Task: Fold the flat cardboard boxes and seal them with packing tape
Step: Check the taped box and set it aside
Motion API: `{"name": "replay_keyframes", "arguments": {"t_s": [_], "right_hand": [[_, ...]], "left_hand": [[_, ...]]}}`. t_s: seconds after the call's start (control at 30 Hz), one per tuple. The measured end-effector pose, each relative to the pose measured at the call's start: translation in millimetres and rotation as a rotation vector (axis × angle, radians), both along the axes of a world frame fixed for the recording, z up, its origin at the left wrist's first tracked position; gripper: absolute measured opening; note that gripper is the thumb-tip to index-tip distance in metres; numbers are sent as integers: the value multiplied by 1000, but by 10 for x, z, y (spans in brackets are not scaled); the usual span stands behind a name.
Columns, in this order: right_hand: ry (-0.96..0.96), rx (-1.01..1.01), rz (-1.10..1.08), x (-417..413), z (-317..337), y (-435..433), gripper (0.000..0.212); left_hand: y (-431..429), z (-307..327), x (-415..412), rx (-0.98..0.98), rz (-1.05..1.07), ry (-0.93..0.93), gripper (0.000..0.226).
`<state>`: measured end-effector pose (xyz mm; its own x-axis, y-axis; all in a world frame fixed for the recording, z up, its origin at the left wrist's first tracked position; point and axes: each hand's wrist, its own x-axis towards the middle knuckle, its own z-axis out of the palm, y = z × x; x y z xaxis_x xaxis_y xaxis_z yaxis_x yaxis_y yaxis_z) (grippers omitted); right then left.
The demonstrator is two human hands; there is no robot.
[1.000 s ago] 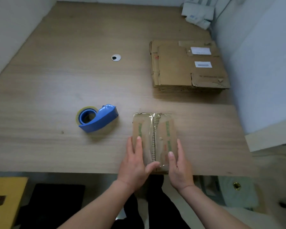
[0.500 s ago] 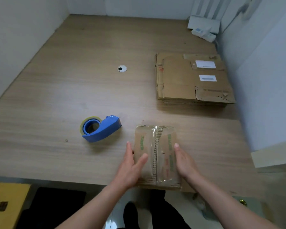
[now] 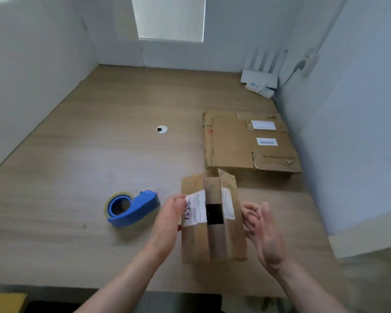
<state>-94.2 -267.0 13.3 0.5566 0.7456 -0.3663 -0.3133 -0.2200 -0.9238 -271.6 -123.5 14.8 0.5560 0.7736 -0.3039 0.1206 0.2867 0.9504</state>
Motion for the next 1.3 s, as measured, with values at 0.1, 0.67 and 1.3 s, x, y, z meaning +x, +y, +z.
{"name": "replay_keyframes", "arguments": {"t_s": [0.1,0.67,1.3], "right_hand": [[-111,-172,81,-205,-244,-148,91],[77,-209,-34,-169,-373,-342,72],[-1282,-822,669,476,-249,468,64]], "left_hand": [[-219,-282,-199,127,-200,314,88],[-282,-634,-372,190,20,392,43],[-111,-409,542,-219,621,500,110]]}}
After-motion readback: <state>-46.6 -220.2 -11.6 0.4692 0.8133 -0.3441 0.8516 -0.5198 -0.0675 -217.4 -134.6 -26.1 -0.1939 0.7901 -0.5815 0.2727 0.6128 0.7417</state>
